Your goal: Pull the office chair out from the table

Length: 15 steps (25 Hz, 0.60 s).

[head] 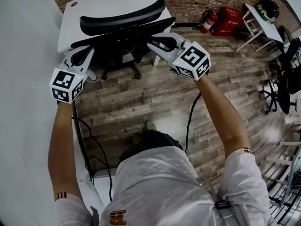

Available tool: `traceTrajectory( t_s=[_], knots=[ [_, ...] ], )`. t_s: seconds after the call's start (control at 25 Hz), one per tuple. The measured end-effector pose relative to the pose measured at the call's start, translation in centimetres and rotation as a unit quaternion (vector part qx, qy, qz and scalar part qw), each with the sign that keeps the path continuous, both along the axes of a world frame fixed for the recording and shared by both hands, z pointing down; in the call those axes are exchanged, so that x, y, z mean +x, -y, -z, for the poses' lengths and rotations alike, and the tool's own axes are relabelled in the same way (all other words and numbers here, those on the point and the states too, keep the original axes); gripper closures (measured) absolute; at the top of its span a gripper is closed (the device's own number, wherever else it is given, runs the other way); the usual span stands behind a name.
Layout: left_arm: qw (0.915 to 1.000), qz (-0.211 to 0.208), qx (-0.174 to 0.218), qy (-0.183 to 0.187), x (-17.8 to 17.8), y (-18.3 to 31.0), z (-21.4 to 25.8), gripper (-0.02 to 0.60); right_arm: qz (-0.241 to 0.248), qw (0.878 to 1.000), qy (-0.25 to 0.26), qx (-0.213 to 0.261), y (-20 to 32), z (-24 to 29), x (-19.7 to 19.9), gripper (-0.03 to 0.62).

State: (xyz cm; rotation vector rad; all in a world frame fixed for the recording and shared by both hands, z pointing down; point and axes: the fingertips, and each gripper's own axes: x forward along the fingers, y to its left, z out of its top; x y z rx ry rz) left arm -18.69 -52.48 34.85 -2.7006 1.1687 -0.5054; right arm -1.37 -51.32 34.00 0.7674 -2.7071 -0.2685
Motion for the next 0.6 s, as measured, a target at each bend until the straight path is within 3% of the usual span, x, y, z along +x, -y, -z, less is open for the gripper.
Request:
traceTrajectory(
  t_s=[0.16, 0.32, 0.44, 0.6],
  knots=[
    [0.9984, 0.01, -0.004, 0.056, -1.3, 2.3, -1.7, 0.545, 0.0, 0.998, -0.063, 0.011, 3.0, -1.8, 1.6, 0.486],
    [0.9909, 0.018, -0.008, 0.133, -3.1, 4.5, -3.9, 0.436, -0.01, 0.993, -0.114, 0.016, 6.5, -3.2, 4.2, 0.446],
    [0.9799, 0.017, -0.006, 0.199, -4.5, 6.3, -5.0, 0.38, -0.012, 0.989, -0.149, 0.019, 9.3, -3.8, 6.1, 0.405],
    [0.9582, 0.004, -0.027, 0.285, -5.7, 8.2, -6.4, 0.329, -0.006, 0.977, -0.215, 0.007, 12.2, -5.2, 8.2, 0.363]
  ],
)
